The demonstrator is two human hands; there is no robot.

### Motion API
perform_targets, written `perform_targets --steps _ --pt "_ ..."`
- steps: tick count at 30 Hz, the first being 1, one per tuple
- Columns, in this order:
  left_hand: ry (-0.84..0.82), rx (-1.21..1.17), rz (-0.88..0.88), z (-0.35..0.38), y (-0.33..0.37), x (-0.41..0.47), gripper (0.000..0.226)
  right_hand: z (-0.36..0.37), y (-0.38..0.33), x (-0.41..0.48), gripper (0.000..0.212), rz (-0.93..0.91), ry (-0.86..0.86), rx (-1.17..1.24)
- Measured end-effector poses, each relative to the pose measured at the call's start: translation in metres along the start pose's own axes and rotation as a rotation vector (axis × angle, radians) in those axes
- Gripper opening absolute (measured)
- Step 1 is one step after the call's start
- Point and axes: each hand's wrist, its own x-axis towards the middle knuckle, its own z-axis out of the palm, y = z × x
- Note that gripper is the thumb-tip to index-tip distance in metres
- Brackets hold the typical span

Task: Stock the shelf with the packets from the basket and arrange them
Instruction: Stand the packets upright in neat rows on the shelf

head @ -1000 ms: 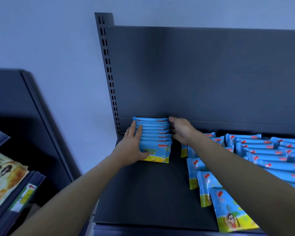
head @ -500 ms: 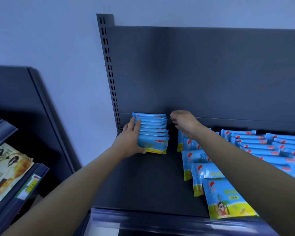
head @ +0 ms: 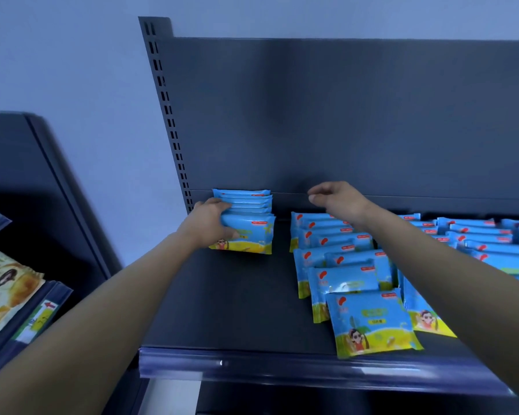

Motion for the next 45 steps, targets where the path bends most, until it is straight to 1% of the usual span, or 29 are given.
perform_targets --steps 3,5,9,11,14,16,19,21,22,23,26,27,28,30,32,33,36,38,40,43,45 --pt "-0.066 0.122 -0.020 0.012 0.002 -0.001 0.091 0.006 -0.002 0.000 0.025 -0.019 -0.036 0.001" --pt "-0.065 0.164 -0.025 0.018 0.002 -0.002 0.091 0.011 -0.006 -0.001 0.026 -0.034 -0.056 -0.011" --pt "-0.107 0.115 -0.043 0.014 0.005 -0.001 0.089 0.024 -0.012 0.005 0.028 -0.047 -0.067 -0.041" --pt "-0.111 0.028 -0.039 0.013 0.005 -0.003 0.091 0.033 -0.017 0.011 0.033 -0.062 -0.070 -0.061" --pt "-0.015 -0.184 -0.067 0.011 -0.001 -0.003 0.103 0.050 -0.025 0.022 0.042 -0.068 -0.084 -0.061" --pt "0.012 -0.314 -0.120 0.011 -0.008 -0.001 0.112 0.061 -0.026 0.029 0.049 -0.007 -0.176 0.005" --pt "-0.030 -0.497 -0.162 0.017 -0.016 0.000 0.116 0.079 -0.023 0.039 0.067 0.127 -0.348 0.088" --pt "-0.027 -0.593 -0.165 0.020 -0.019 0.003 0.112 0.088 -0.021 0.044 0.079 0.151 -0.372 0.069" --pt "-0.022 -0.620 -0.160 0.019 -0.020 0.004 0.109 0.090 -0.021 0.045 0.079 0.150 -0.369 0.056" --pt "-0.022 -0.636 -0.160 0.018 -0.021 0.007 0.108 0.092 -0.021 0.048 0.074 0.144 -0.365 0.053" --pt "-0.067 -0.661 -0.170 0.015 -0.026 0.012 0.116 0.092 -0.025 0.053 0.040 0.126 -0.357 0.062" --pt "-0.079 -0.648 -0.162 0.015 -0.026 0.010 0.118 0.093 -0.024 0.054 0.037 0.115 -0.343 0.037" --pt "-0.089 -0.635 -0.151 0.017 -0.027 0.010 0.121 0.095 -0.023 0.055 0.040 0.099 -0.322 -0.001" --pt "-0.100 -0.612 -0.129 0.024 -0.028 0.010 0.130 0.099 -0.021 0.057 0.053 0.054 -0.262 -0.052" --pt "-0.115 -0.585 -0.116 0.021 -0.024 0.008 0.135 0.101 -0.019 0.057 0.058 0.022 -0.199 -0.051" --pt "-0.129 -0.566 -0.116 0.018 -0.022 0.008 0.136 0.100 -0.020 0.058 0.056 0.003 -0.171 -0.083" --pt "-0.166 -0.529 -0.118 0.018 -0.021 0.010 0.133 0.100 -0.023 0.060 0.043 -0.023 -0.135 -0.255" --pt "-0.132 -0.489 -0.093 0.020 -0.020 0.006 0.127 0.100 -0.025 0.060 0.039 -0.026 -0.118 -0.252" --pt "-0.078 -0.456 -0.057 0.022 -0.021 0.002 0.117 0.099 -0.024 0.059 0.040 -0.037 -0.104 -0.197" --pt "0.005 -0.434 -0.012 0.023 -0.021 -0.004 0.101 0.098 -0.021 0.057 0.046 -0.051 -0.072 -0.109" --pt "0.040 -0.420 0.014 0.025 -0.024 -0.009 0.093 0.097 -0.019 0.057 0.053 -0.039 -0.059 -0.096"
